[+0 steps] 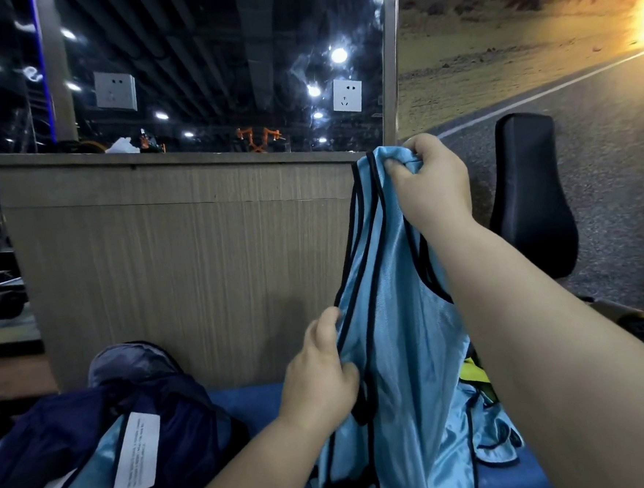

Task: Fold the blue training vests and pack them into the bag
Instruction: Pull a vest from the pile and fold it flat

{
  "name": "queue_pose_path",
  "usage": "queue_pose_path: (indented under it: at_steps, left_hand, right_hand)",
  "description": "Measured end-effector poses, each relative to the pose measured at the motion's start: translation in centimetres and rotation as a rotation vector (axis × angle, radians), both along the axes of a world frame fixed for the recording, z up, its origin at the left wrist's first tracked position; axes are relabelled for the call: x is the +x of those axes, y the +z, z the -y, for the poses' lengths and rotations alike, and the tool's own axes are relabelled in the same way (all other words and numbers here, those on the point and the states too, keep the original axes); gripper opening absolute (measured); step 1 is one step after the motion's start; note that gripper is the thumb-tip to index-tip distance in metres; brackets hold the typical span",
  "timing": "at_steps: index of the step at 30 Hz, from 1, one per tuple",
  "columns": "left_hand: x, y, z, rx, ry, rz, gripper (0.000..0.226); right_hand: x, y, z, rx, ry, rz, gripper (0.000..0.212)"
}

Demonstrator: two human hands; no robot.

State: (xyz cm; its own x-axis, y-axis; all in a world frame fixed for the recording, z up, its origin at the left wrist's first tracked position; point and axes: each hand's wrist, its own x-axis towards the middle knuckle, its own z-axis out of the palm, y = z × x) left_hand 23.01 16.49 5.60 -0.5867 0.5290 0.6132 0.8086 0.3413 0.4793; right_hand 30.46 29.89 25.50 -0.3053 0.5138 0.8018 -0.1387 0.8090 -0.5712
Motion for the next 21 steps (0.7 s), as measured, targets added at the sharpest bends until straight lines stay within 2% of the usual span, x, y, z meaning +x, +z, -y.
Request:
queue_pose_path:
  at_steps: [2, 5, 7, 11, 12, 15, 16, 19, 21]
  left_hand:
    - [0.1, -0.3, 0.4, -0.026, -0.106, 0.002, 0.072]
    - [0.3, -0.6, 0.5, -0.039, -0.264, -0.122, 0.072]
    - [0.1, -0.7, 0.3, -0.008, -0.293, -0.132, 0.068]
    - [0.2, -0.6, 0.2, 0.132, -0.393, 0.048, 0.027]
    - [0.2, -0.4, 0.2, 0.144, -0.38, 0.077, 0.025]
    - [-0.5, 0.1, 0.3, 0.077, -0.28, 0.146, 0.051]
    - [-0.8, 0.4, 0.4, 0.037, -0.242, 0.175, 0.053]
    - [-1.8, 1.1, 1.0, -0.068, -0.088, 0.087, 0.036]
    - [-2.9, 1.4, 1.6, -0.059, -0.011, 0.1, 0.03]
  right_hand:
    - [-0.1, -0.1, 0.0, 0.0, -0.008, 0.007, 0.012]
    - [-0.3, -0.1, -0.3, -0.008, -0.024, 0.013, 0.011]
    - [-0.4, -0.2, -0.4, -0.006, -0.033, 0.019, 0.011]
    - [-0.4, -0.2, -0.3, 0.006, -0.034, 0.023, 0.011]
    - [-0.4, -0.1, -0.3, 0.01, -0.035, 0.023, 0.011]
    - [-0.4, -0.2, -0.5, 0.015, -0.04, 0.018, 0.011]
    - [-0.3, -0.2, -0.7, 0.012, -0.04, 0.015, 0.011]
    - [-0.1, -0.3, -1.3, -0.024, -0.041, -0.002, 0.012]
    - [0.0, -0.4, -1.9, -0.058, -0.046, -0.024, 0.009]
